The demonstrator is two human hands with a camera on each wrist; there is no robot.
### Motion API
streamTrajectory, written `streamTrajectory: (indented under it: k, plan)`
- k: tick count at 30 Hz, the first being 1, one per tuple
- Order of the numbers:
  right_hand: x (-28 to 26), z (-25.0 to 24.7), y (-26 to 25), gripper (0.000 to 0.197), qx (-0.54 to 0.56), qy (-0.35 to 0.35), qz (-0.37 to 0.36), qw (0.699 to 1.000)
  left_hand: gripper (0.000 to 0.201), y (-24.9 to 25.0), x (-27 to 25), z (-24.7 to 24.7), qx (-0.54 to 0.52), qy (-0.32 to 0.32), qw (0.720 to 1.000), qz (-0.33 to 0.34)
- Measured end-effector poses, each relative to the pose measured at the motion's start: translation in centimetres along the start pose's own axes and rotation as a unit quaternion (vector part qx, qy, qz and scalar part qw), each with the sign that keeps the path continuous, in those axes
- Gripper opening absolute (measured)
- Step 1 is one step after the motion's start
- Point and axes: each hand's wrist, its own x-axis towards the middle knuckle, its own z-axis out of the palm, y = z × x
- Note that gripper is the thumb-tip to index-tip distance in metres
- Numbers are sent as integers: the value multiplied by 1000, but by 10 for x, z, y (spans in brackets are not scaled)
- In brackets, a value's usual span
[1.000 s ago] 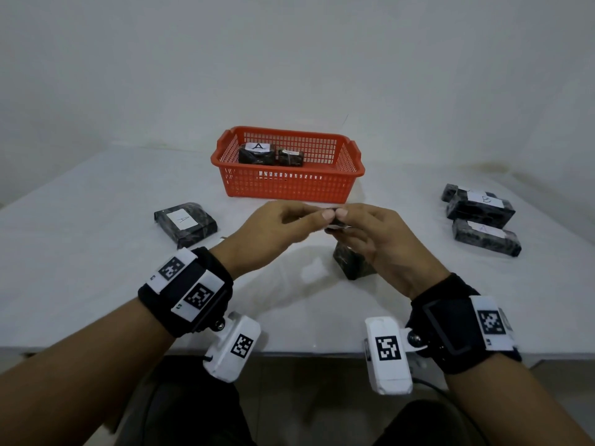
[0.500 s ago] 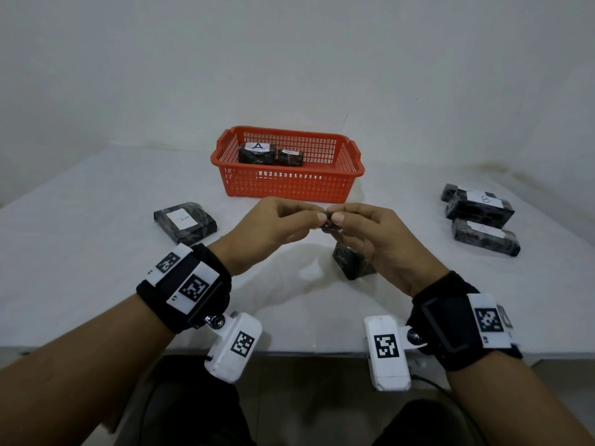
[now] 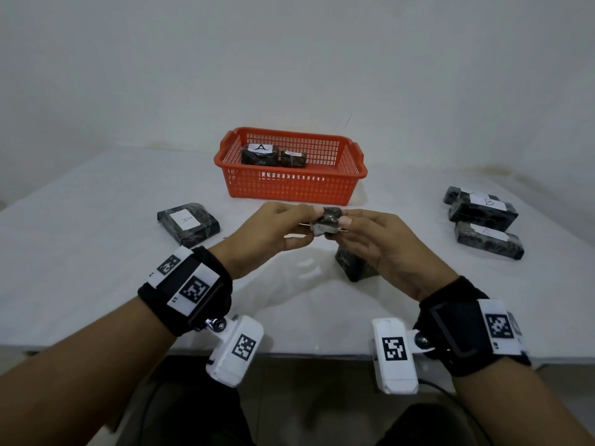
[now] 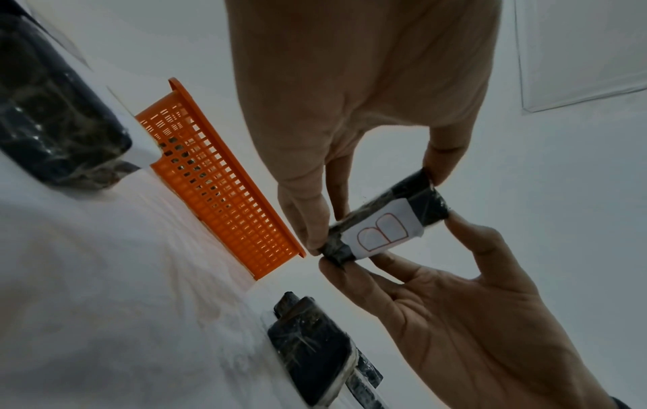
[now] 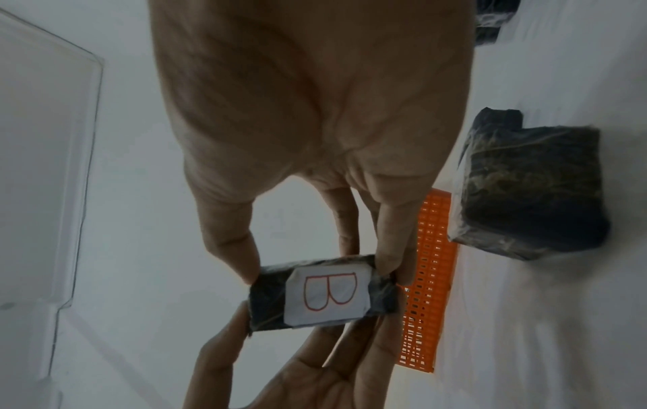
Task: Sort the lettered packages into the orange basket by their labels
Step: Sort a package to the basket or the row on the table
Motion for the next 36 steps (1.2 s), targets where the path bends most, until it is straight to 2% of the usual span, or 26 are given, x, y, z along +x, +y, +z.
streamTrajectory:
  k: [4,7,10,12,15,19,21,25,27,29,32,36]
  plan:
    - [1,2,-4,43,-15,5,-6,1000,20,2,0,2,-33,3,999,-8]
    - [3,0,-3,39,-54,9,-9,998,31,6,4,2,-73,16,997,-34]
    - [8,-4,-1,33,-118,60,-18,991,43,13,8,2,-130,18,989,-64]
    - [13,-7,-2,25,-125,101,-20,987,47,16,11,2,-151,17,985,-76]
    - [21,-14,-9,17,-111,139,-10,984,43,18,20,1,-73,52,995,-46]
    - [35,-25,-33,16,-90,123,16,988,34,22,41,0,28,109,993,41]
    - [48,-31,-44,18,-103,121,9,987,29,26,54,-4,63,128,988,59]
    - [85,-42,-53,16,-79,172,-17,982,16,40,82,-11,82,113,989,40]
    - [108,-44,-55,11,-42,193,-15,980,16,45,99,-17,97,118,988,27]
    - [134,-47,-57,17,-27,206,-11,978,20,48,118,-24,90,109,990,11]
    - [169,-47,-64,18,-41,214,-1,976,28,55,149,-34,80,105,991,-14]
    - [215,-48,-78,19,-20,180,41,983,25,63,197,-51,78,120,989,-42]
